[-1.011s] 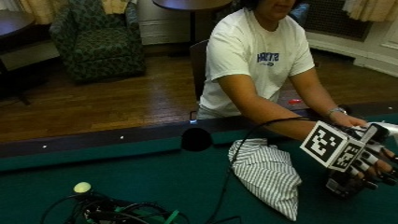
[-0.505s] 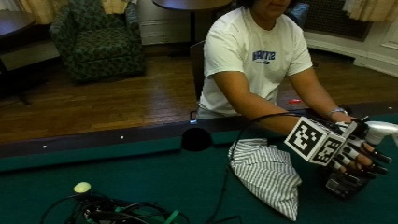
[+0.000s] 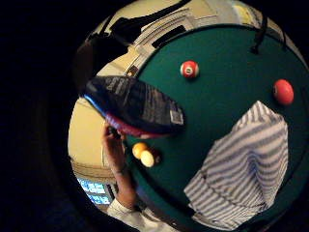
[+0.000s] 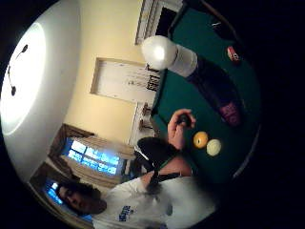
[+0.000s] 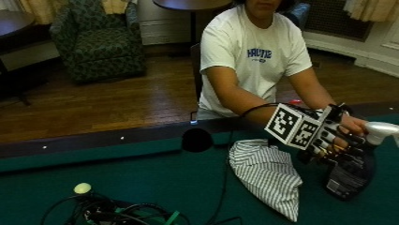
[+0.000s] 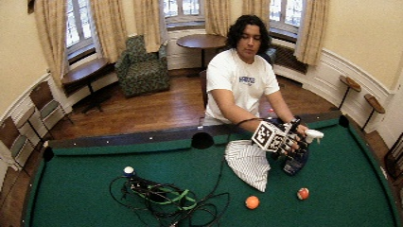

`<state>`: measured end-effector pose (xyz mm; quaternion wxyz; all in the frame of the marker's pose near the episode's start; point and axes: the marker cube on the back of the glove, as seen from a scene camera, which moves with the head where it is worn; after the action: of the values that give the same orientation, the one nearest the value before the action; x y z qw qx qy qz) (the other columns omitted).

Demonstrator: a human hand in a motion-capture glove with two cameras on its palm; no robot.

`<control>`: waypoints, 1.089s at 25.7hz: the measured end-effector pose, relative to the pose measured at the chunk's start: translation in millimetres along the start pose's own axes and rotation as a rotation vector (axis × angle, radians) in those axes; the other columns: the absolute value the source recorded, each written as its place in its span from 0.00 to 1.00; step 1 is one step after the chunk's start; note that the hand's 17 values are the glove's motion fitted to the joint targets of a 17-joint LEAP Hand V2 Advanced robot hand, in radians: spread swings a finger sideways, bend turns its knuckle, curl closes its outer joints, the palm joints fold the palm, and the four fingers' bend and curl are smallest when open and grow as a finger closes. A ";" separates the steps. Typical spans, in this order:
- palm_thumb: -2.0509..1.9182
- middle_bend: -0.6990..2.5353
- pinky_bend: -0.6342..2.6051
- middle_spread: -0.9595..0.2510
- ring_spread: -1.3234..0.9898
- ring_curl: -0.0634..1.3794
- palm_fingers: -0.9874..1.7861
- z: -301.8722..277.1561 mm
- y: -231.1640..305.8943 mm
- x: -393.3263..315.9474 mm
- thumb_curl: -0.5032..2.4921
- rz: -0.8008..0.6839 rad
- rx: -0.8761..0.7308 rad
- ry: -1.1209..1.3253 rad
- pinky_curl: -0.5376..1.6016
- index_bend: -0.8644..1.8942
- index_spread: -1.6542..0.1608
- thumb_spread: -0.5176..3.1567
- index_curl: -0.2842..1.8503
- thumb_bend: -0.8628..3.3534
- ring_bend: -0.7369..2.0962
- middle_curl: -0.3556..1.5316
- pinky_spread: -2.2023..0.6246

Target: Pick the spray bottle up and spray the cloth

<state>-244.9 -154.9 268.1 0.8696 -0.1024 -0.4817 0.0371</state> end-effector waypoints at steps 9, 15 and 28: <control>0.61 0.31 0.31 0.73 0.53 0.29 0.53 -31.1 68.9 -0.5 0.29 -0.132 -0.111 0.215 0.42 0.35 0.70 0.37 0.21 0.20 0.45 0.39 0.86; 0.61 0.31 0.31 0.72 0.53 0.28 0.53 -67.6 104.9 -7.9 0.29 -0.221 -0.138 0.458 0.42 0.35 0.70 0.37 0.22 0.20 0.43 0.39 0.86; 0.61 0.30 0.32 0.70 0.53 0.28 0.51 -103.5 143.2 -14.1 0.28 -0.290 -0.301 0.627 0.42 0.35 0.69 0.37 0.21 0.20 0.43 0.39 0.86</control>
<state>-160.1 -32.2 172.5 0.9463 -0.1660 -0.2015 -0.1908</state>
